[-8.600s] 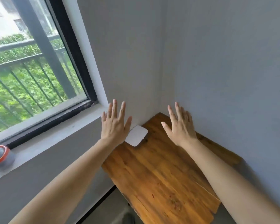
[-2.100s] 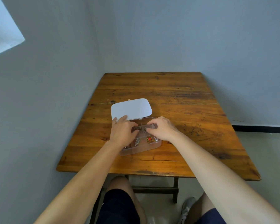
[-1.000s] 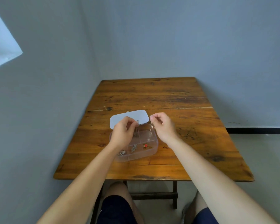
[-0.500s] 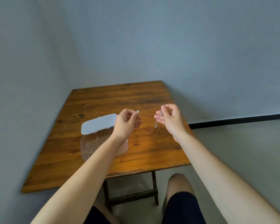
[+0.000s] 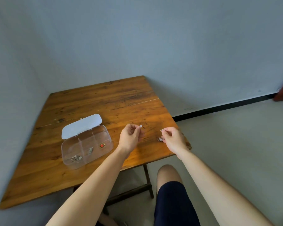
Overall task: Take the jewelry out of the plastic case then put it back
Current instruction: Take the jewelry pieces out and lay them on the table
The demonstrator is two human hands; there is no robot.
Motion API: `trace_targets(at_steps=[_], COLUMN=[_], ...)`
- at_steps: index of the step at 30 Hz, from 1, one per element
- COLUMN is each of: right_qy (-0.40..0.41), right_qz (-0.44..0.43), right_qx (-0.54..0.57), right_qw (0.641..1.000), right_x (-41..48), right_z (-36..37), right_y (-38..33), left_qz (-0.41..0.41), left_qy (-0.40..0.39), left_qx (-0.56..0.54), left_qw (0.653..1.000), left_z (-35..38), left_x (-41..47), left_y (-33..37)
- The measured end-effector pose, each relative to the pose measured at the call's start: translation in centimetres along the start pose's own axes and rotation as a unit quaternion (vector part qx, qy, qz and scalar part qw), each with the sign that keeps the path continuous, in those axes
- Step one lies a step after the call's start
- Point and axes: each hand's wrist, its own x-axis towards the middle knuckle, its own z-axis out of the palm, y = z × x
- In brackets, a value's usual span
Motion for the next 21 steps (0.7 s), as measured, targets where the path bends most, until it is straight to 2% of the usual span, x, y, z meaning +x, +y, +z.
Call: trace_targets(at_steps=[6,12,17,21], right_qy=[0.004,0.007,0.004,0.000], right_qz=[-0.024,-0.031,-0.031,-0.048], right_qx=[-0.086,-0.096,-0.115,-0.130], right_qw=[0.996,0.995,0.993,0.990], right_x=[-1.1,-1.3,-1.9,-2.4], right_z=[-0.4,-0.1,0.6,1.6], right_y=[-0.2,-0.1,-0.7,-2.6], left_qz=[-0.014,0.007,0.006,0.034], left_qy=[0.015,0.027,0.005,0.025], left_qx=[0.077,0.114,0.134,0.131], left_qw=[0.997,0.993,0.991,0.991], left_z=[-1.1,-2.3,-3.0,-5.6], left_x=[-0.2,-1.3,-3.1,-4.2], left_y=[-2.1,-2.5,-2.5,-0.9])
